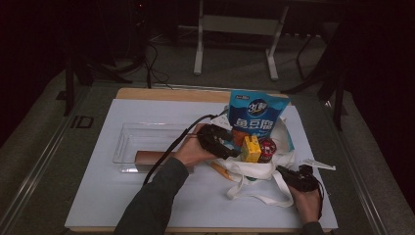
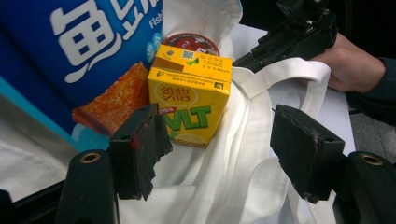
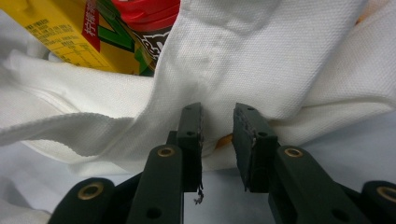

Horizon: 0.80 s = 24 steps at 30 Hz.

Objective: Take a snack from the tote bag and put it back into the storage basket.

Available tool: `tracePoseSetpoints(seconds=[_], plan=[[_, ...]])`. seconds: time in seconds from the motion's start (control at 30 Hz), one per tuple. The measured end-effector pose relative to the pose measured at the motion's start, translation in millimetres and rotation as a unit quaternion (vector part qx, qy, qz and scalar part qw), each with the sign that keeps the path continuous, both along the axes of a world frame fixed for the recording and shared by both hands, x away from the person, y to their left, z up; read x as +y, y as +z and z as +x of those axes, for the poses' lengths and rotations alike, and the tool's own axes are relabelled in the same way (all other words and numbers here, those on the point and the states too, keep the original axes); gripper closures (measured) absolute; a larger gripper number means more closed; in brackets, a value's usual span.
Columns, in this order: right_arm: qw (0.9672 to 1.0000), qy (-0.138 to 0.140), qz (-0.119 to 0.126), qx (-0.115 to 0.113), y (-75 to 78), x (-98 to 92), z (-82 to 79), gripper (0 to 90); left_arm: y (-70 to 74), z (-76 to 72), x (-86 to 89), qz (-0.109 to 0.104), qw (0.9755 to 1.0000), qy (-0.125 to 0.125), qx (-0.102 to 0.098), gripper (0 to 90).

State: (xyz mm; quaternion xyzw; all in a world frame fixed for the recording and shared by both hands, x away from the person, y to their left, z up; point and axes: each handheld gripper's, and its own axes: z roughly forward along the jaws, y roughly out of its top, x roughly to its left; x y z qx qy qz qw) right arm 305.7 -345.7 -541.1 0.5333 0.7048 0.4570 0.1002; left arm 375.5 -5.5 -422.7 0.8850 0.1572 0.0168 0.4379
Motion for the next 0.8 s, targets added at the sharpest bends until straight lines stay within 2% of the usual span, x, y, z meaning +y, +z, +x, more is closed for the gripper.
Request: tracePoseSetpoints(seconds=[0.07, 0.13, 0.27, 0.57, 0.8], plan=[[1.0, 0.0, 0.0, 0.0, 0.0, 0.0, 0.0, 72.5, -0.7, 1.1, -2.5, 0.003, 1.0, -0.006, 0.006, 33.9], [1.0, 0.0, 0.0, 0.0, 0.0, 0.0, 0.0, 72.5, -1.5, 0.4, -5.8, 0.01, 0.9999, -0.006, 0.0, 33.9], [1.0, 0.0, 0.0, 0.0, -0.1, -0.1, 0.0, 72.5, -3.3, 1.5, -9.5, 0.011, 0.9999, -0.007, 0.002, 33.6], [1.0, 0.001, 0.0, 0.0, -0.2, -0.3, 0.2, 72.4, -6.2, 5.8, -12.5, 0.018, 0.9998, 0.004, 0.003, 33.0], [1.0, 0.001, 0.0, 0.0, -0.2, -0.4, 0.2, 72.4, -9.2, 8.1, -16.6, 0.023, 0.9997, 0.009, 0.006, 28.3]])
